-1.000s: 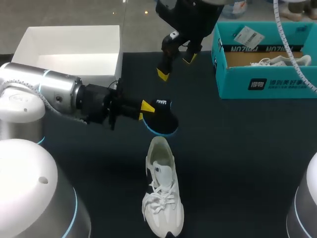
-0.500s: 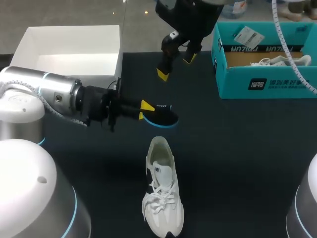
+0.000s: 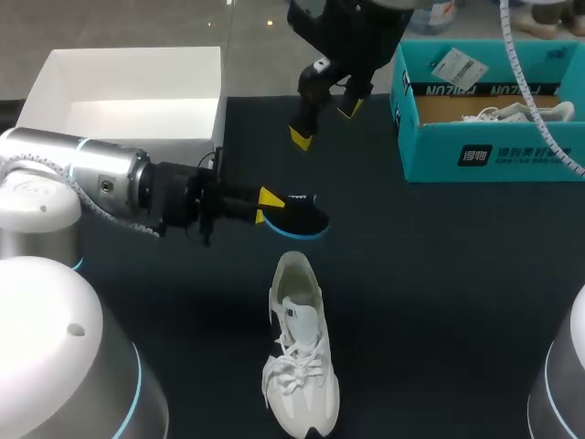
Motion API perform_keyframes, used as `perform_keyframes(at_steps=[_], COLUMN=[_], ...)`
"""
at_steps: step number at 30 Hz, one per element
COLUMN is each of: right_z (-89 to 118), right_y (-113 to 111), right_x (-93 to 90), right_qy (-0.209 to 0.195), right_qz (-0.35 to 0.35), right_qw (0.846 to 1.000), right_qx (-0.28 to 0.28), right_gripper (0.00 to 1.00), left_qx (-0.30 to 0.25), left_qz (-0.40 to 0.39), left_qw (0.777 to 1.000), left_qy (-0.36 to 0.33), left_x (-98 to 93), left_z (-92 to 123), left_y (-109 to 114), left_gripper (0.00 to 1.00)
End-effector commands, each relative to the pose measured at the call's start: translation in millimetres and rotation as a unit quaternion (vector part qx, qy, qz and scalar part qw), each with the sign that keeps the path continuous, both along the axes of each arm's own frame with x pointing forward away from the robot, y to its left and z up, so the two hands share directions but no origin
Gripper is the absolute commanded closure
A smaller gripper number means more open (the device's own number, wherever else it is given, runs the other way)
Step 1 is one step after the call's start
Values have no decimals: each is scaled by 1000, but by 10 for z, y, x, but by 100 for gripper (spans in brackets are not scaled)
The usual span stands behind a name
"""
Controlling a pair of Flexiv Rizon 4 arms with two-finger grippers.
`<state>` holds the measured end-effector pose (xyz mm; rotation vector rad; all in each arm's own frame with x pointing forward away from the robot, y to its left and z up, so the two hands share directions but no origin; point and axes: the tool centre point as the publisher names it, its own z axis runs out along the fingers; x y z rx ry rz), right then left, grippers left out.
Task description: Take the shoe out of the shoebox, open the shoe tongue, remove and reinsert the insole, then place the shoe into the shoebox
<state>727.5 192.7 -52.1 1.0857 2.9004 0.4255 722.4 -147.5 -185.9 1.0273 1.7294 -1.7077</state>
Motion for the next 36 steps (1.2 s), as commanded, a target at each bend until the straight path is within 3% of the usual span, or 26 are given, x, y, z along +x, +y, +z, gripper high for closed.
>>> perform_keyframes(at_steps=[1,7,12,23,26,36], right_z=[-5,-5,-5,-5,-5,-5], right_y=[10,10,10,10,10,10], right_x=[8,8,8,8,8,8], right_qy=[0,0,0,0,0,0], right_qz=[0,0,0,0,0,0], right_qw=[1000,1000,1000,1000,1000,1000], right_qx=[-1,-1,-1,-1,-1,-1], right_gripper=[0,0,0,0,0,0], left_qx=[26,43,28,45,32,32], left_qz=[-12,-17,-1,10,-5,-5], left_qw=[997,985,979,943,952,952], left_qy=[66,166,203,330,304,304], left_x=[-78,-218,-265,-128,-105,-105], left_z=[19,22,-4,-81,-57,-57], left_y=[-25,-3,62,63,35,35], left_gripper=[100,100,100,100,100,100])
